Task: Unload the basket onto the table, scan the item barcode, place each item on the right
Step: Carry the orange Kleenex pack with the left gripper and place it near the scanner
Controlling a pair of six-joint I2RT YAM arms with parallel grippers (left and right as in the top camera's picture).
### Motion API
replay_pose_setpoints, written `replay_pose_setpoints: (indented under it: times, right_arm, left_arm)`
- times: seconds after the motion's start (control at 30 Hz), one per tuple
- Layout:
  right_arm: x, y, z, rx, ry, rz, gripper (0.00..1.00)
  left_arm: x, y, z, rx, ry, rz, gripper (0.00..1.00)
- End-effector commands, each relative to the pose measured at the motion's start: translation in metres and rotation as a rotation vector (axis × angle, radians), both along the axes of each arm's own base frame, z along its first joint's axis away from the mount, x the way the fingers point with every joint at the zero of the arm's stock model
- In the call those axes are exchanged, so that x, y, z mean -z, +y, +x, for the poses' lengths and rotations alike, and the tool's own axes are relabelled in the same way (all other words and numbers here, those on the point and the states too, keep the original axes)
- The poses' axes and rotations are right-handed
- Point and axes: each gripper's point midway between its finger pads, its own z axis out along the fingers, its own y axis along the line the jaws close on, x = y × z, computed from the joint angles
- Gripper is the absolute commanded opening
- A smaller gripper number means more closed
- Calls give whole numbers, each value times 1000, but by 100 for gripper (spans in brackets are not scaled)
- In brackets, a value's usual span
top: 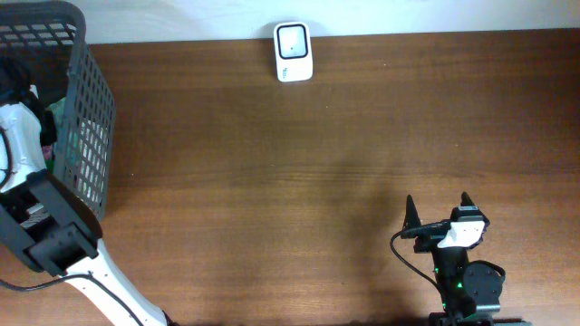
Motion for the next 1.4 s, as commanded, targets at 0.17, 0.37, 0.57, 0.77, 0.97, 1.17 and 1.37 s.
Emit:
replay_pose_setpoints:
  times: [0.17,0.37,0.57,0.77,0.97,1.17,1.37]
  right_arm:
    - [3,-2,0,11,6,3,99]
    - [3,-2,0,11,6,3,99]
    - [3,-2,0,11,6,3,98]
    - [3,-2,0,11,6,3,98]
    - [3,-2,0,11,6,3,98]
    - [3,-2,0,11,6,3,99]
    - [3,-2,0,11,6,3,99]
  left_arm:
    - [-64,-12,21,-19,-245,-58,0]
    - [-240,-74,46,-19,-925,-322,0]
    - [-369,-153,18,129,-1262,-586,0]
    - [-379,-301,40,447,-1172,-841,0]
    - [-298,-455,53,618,-878,-870,0]
    - [-121,-553,40,595,-445,-785,0]
    - [6,-599,31,597,-198,-712,10]
